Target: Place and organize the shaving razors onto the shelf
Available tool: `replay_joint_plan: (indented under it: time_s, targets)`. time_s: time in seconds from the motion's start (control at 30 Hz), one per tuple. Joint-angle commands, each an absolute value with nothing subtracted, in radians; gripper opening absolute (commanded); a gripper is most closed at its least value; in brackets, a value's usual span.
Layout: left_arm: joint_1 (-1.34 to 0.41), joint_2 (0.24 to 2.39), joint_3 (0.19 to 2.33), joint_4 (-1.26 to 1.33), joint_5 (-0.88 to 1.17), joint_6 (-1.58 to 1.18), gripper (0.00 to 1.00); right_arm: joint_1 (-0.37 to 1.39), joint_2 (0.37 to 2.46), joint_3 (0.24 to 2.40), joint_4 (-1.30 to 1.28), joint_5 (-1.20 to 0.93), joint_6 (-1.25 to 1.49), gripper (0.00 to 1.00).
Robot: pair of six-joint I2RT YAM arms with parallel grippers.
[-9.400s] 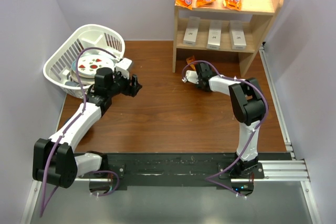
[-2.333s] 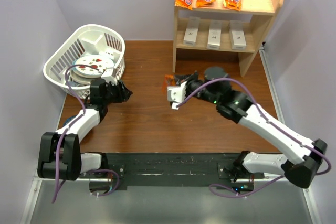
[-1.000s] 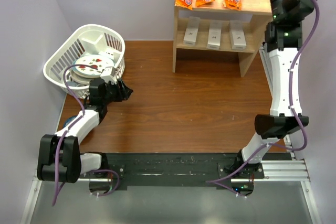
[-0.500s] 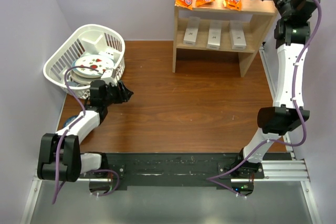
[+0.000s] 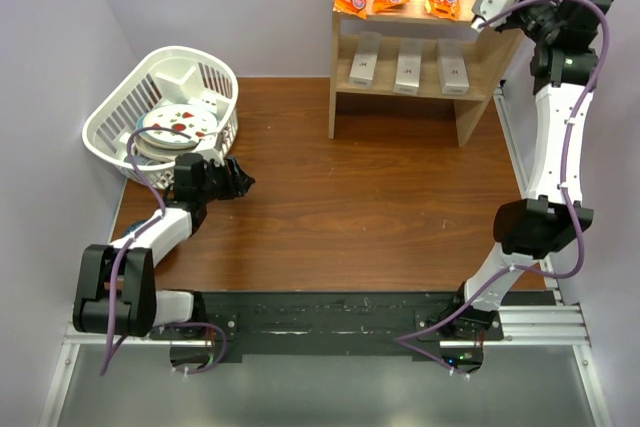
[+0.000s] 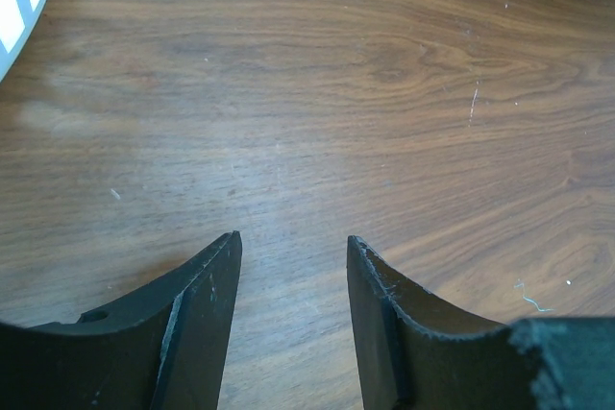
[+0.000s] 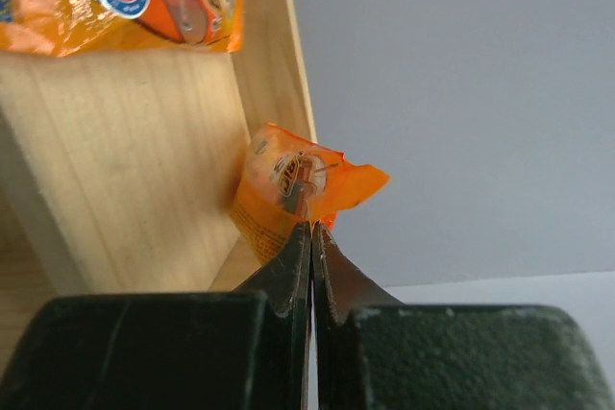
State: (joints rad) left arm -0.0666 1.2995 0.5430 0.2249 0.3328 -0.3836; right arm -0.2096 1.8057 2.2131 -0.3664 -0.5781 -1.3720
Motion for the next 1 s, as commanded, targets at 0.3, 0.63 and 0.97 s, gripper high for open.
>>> replay_joint_plan:
  time_s: [0.3, 0.63, 0.97]
  targets:
    - [-0.058, 1.327, 0.554, 0.301, 0.327, -0.380, 0.53, -0.247, 1.753, 2.195, -0.635, -0.701, -1.679, 0.00]
    - [-0.058, 1.359, 0.575, 0.305, 0.333, -0.387, 0.53, -0.247, 1.721, 2.074, -0.548, -0.655, -1.691, 0.00]
    - [-0.060, 1.405, 0.600, 0.318, 0.348, -0.402, 0.53, -0.259, 1.695, 2.045, -0.422, -0.684, -1.603, 0.08]
